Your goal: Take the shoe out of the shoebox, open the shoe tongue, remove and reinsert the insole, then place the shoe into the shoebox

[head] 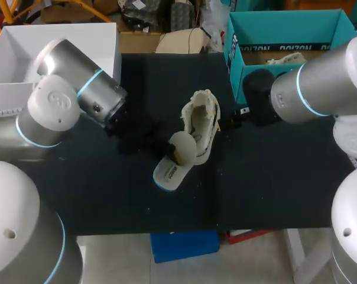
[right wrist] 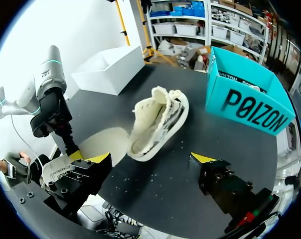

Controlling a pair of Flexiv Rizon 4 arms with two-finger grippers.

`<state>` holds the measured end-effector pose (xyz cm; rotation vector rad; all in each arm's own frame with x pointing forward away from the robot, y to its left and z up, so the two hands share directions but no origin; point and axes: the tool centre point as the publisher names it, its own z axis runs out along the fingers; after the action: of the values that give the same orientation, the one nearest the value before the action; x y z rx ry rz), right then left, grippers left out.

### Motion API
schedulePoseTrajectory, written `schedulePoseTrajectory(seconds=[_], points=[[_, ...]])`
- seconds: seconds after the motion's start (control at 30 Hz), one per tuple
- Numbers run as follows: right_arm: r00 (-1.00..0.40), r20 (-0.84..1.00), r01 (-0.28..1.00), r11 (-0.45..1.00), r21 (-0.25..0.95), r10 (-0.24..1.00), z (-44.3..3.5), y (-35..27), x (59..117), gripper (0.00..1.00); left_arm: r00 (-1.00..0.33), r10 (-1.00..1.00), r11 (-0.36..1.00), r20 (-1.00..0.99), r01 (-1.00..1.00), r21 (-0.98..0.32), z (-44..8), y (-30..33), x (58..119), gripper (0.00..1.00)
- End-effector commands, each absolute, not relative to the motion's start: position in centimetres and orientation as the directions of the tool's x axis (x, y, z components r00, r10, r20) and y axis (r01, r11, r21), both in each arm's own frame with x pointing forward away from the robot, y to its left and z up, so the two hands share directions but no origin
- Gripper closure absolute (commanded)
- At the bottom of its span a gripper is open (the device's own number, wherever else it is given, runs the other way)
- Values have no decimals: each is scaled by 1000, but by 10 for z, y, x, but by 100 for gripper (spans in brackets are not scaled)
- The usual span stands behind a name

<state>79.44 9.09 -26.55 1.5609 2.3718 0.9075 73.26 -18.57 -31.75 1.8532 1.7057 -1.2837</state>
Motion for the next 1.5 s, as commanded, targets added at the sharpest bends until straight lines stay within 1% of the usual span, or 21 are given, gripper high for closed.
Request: schedulePoseTrajectory(seconds=[0.03, 0.3, 0.8, 1.0, 1.13, 1.5], points=[[-439, 185, 779, 270, 565, 879, -266, 93, 794, 0, -102, 660, -288, -744, 881, -376, -329, -204, 759, 100], [-439, 185, 779, 270, 565, 879, -266, 93, 794, 0, -108, 680, -295, -725, 865, -406, -340, -214, 780, 100], [-439, 185, 779, 270, 565, 879, -266, 93, 794, 0, -107, 690, -289, -716, 866, -408, -359, -232, 828, 100], [-439, 185, 779, 270, 565, 879, -266, 93, 794, 0, -104, 705, -267, -701, 877, -399, -369, -240, 843, 100], [-439, 185, 779, 270, 565, 879, -266, 93, 794, 0, -107, 707, -241, -699, 893, -380, -375, -244, 853, 100], [-439, 185, 779, 270, 565, 879, -266, 93, 794, 0, -140, 719, -112, -681, 943, -312, -385, -242, 869, 100]])
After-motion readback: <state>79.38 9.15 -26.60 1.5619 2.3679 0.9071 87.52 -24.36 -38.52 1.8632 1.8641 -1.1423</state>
